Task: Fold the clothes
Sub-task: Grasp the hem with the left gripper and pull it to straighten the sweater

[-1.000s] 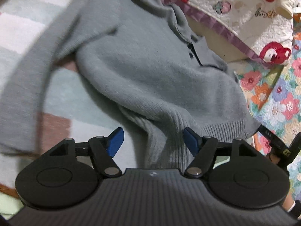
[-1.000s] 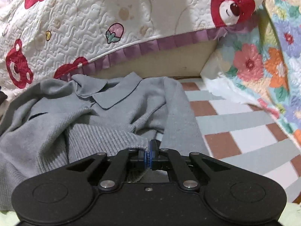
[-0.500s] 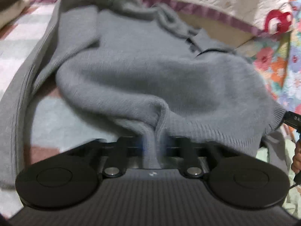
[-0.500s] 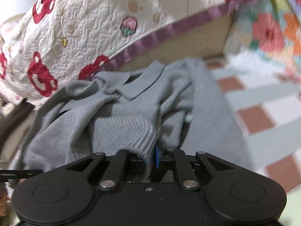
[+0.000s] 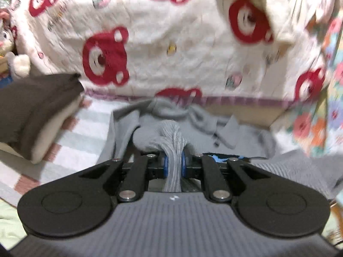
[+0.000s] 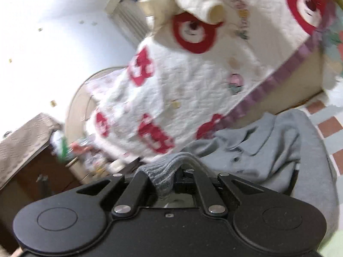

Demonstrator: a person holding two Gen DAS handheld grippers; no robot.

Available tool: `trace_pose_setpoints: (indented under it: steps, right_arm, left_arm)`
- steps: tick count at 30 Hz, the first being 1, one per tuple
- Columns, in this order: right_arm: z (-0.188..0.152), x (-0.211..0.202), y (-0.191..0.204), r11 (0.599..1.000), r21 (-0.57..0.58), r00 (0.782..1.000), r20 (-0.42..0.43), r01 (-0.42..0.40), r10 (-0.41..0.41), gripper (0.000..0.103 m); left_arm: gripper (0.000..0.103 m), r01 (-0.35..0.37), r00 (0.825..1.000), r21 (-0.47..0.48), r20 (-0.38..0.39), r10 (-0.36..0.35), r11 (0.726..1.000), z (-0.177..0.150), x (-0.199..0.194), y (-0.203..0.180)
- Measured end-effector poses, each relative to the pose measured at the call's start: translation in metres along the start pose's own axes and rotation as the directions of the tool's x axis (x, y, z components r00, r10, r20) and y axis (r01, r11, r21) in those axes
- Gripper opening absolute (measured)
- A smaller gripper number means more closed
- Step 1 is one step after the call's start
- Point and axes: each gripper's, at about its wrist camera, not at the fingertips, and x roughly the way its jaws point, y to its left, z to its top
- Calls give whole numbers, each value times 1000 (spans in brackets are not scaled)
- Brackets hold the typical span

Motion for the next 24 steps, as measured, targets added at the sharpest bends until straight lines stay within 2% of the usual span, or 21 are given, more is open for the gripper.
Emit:
trace_pose_setpoints:
  steps: [2,4,5,8,10,11,13,15,16,17,19,21,23,24]
  right_arm:
    - [-14,-22,-1,998,48,999,-27,-41,42,6]
    - [-36,-33,-14,996,83,998,-64,-10,16,5]
    - [-48,-36,-22,995,95,996,-85,18,-9,5]
    - [-82,-43,-44,988,121,986,-147,100,-82,5]
    - [-93,-37,-45,987,32,965,-215,160,-150,5]
    - [-98,-31,-39,981,-54,945,-264,188,-196,5]
    - [-106,-21,-27,959,-212,902,-347,190,-256,5]
    - [-116,-16,-17,915,-349,858,-387,204,-339,7]
    - [-121,-16,-14,890,-401,837,-393,217,-381,8]
    - [-126,-18,-12,865,-447,819,-391,229,-419,14]
    - [-132,-24,-7,822,-519,804,-372,233,-463,24]
    - [-132,-30,0,787,-576,805,-347,222,-481,28]
    - [-130,-33,6,765,-610,812,-330,206,-481,30]
    - [-129,-33,9,756,-624,816,-323,198,-479,30]
  left_arm:
    - [11,10,999,-13,-37,-10,1000,-8,-19,4]
    - [11,-15,993,8,-119,16,1000,-32,-20,3]
    - [11,-36,984,29,-174,41,999,-49,-14,1]
    - [11,-71,939,79,-330,94,994,-95,8,-2]
    - [12,-94,910,114,-392,132,989,-109,19,-6]
    - [13,-112,906,140,-393,159,984,-110,20,-10]
    - [16,-140,904,196,-375,206,971,-108,20,-19]
    - [20,-156,904,216,-361,227,964,-101,18,-27]
    - [24,-163,907,219,-351,233,962,-97,15,-33]
    - [32,-167,912,224,-335,237,960,-93,13,-40]
    - [44,-150,932,220,-294,212,964,-84,4,-50]
    - [48,-81,948,193,-287,135,978,-80,2,-58]
    - [53,2,957,159,-288,44,987,-77,3,-65]
    - [54,47,955,143,-298,-2,989,-76,6,-70]
